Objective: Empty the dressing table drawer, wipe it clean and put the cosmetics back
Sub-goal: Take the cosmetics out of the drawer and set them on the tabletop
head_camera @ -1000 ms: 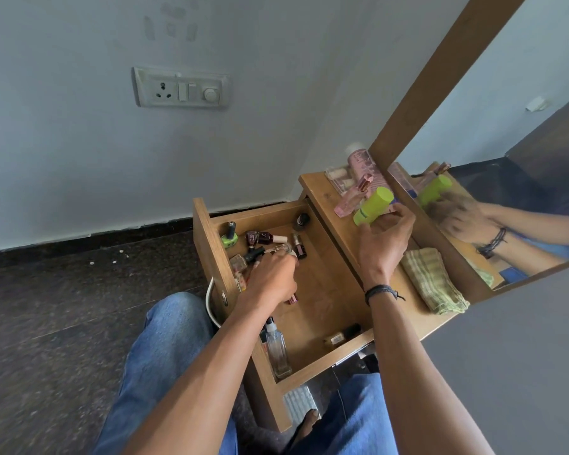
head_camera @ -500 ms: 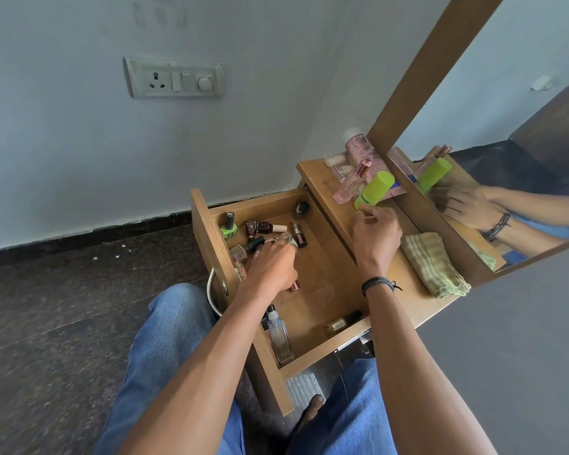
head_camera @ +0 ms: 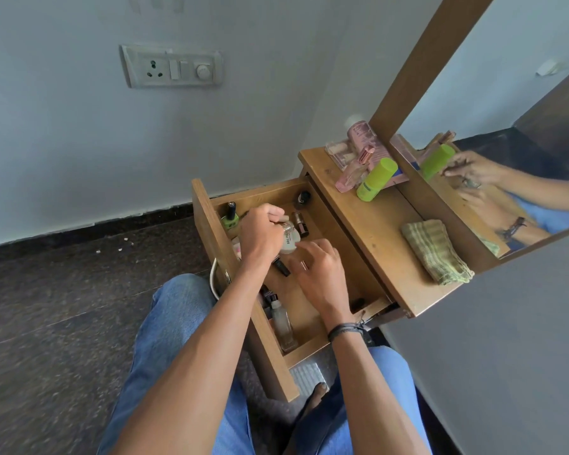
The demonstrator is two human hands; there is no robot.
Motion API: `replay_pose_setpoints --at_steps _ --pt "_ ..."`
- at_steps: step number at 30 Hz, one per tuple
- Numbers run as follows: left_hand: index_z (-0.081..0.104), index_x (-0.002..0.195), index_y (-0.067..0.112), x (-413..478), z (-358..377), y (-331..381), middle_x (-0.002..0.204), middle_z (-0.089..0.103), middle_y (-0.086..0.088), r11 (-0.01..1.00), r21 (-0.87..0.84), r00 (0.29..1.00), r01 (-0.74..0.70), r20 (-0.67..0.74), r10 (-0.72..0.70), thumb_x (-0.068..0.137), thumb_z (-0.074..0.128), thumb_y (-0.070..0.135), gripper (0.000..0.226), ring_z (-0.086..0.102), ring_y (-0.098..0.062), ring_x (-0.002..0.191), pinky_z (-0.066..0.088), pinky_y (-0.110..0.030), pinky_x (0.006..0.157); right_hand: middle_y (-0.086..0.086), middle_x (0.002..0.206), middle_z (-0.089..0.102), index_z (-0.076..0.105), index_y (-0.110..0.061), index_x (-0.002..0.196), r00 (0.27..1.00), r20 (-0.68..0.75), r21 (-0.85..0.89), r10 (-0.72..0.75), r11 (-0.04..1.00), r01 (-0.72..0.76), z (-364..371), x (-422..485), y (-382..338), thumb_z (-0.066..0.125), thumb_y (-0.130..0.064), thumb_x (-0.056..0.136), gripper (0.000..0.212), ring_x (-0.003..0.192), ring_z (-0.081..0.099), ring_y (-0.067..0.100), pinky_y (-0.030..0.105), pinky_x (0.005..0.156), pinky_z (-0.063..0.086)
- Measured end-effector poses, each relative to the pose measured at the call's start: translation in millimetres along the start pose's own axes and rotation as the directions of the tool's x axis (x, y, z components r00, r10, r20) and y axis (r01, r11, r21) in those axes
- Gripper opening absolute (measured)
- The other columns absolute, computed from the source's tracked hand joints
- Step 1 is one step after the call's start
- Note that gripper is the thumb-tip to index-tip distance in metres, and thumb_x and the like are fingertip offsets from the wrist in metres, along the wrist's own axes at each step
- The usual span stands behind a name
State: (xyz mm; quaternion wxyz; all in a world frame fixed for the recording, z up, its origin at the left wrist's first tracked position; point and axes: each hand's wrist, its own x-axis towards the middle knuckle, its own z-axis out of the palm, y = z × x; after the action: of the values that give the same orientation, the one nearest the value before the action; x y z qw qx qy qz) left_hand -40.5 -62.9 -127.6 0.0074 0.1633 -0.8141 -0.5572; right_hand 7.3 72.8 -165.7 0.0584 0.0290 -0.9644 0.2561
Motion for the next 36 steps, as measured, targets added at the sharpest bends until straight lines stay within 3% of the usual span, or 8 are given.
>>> replay_pose_setpoints --at_steps 3,6,12,15,20,27,32,36 --pt "0.07 0.116 0.017 4 0 -3 0.113 0.068 0.002 0.998 -0.057 0.999 0.025 -0.039 -0.027 0.084 0.049 -0.015 0.05 0.063 -0.013 0.099 0.056 -0.034 0.087 0.0 0.127 0.057 0.062 -0.017 0.136 1.0 0.018 -0.016 -0.01 1.0 0.011 2 12 -7 0.071 -0.031 0.094 0.046 0.115 0.05 0.02 0.028 0.092 0.044" --pt "0.07 0.115 0.021 7 2 -6 0.116 0.067 0.003 0.998 -0.051 0.999 0.028 -0.018 -0.029 0.085 0.056 -0.012 0.047 0.063 -0.015 0.104 0.056 -0.038 0.093 0.003 0.141 0.051 0.054 -0.02 0.144 0.994 0.105 -0.043 0.029 0.999 -0.025 10 28 -6 0.07 -0.031 0.094 0.054 0.127 0.047 0.026 0.04 0.098 0.047" --pt "0.069 0.127 0.022 5 9 -10 0.139 0.058 -0.007 0.966 0.249 0.986 -0.073 0.164 0.032 0.09 0.057 -0.003 0.046 0.051 -0.029 0.126 0.049 -0.045 0.102 0.009 0.142 0.054 0.052 -0.017 0.14 0.988 0.144 -0.033 0.048 0.998 -0.044 19 40 -3 0.07 -0.018 0.09 0.053 0.129 0.05 0.031 0.042 0.102 0.043" --pt "0.064 0.134 0.019 2 11 -12 0.146 0.047 -0.009 0.916 0.38 0.968 -0.127 0.247 0.031 0.095 0.054 0.002 0.044 0.041 -0.033 0.131 0.039 -0.044 0.106 0.008 0.133 0.058 0.057 -0.017 0.129 0.992 0.1 -0.011 0.071 0.997 -0.07 18 37 -2 0.07 -0.021 0.087 0.044 0.121 0.053 0.029 0.039 0.088 0.045" --pt "0.064 0.133 0.011 0 9 -13 0.145 0.046 -0.009 0.883 0.453 0.975 -0.125 0.222 0.023 0.097 0.054 0.005 0.037 0.037 -0.033 0.134 0.038 -0.044 0.105 0.005 0.125 0.051 0.059 -0.021 0.12 0.987 -0.015 0.024 0.157 0.987 -0.157 6 17 0 0.08 -0.047 0.079 0.052 0.111 0.051 0.022 0.032 0.078 0.046" --pt "0.065 0.128 0.009 -4 19 -17 0.138 0.051 -0.009 0.834 0.524 0.959 -0.172 0.284 0.019 0.095 0.058 0.005 0.034 0.045 -0.032 0.128 0.045 -0.045 0.104 -0.005 0.117 0.047 0.063 -0.026 0.11 0.95 -0.216 0.201 0.226 0.962 -0.183 -47 -13 -7 0.082 -0.041 0.077 0.041 0.104 0.054 0.015 0.019 0.075 0.043" --pt "0.064 0.127 0.009 -5 22 -18 0.143 0.045 -0.007 0.811 0.558 0.952 -0.177 0.305 -0.001 0.095 0.065 0.013 0.032 0.038 -0.032 0.135 0.04 -0.048 0.107 0.0 0.112 0.052 0.064 -0.025 0.101 0.815 -0.488 0.272 0.313 0.941 -0.199 -96 4 0 0.076 -0.041 0.07 0.037 0.103 0.057 0.021 0.035 0.087 0.048" --pt "0.061 0.13 0.005 -6 23 -19 0.148 0.038 -0.006 0.805 0.562 0.95 -0.189 0.313 0.005 0.094 0.066 0.013 0.037 0.037 -0.03 0.134 0.042 -0.045 0.104 0.007 0.115 0.054 0.062 -0.021 0.107 0.799 -0.422 0.203 0.429 0.903 -0.379 -105 30 23 0.077 -0.037 0.073 0.041 0.112 0.049 0.029 0.036 0.093 0.038"
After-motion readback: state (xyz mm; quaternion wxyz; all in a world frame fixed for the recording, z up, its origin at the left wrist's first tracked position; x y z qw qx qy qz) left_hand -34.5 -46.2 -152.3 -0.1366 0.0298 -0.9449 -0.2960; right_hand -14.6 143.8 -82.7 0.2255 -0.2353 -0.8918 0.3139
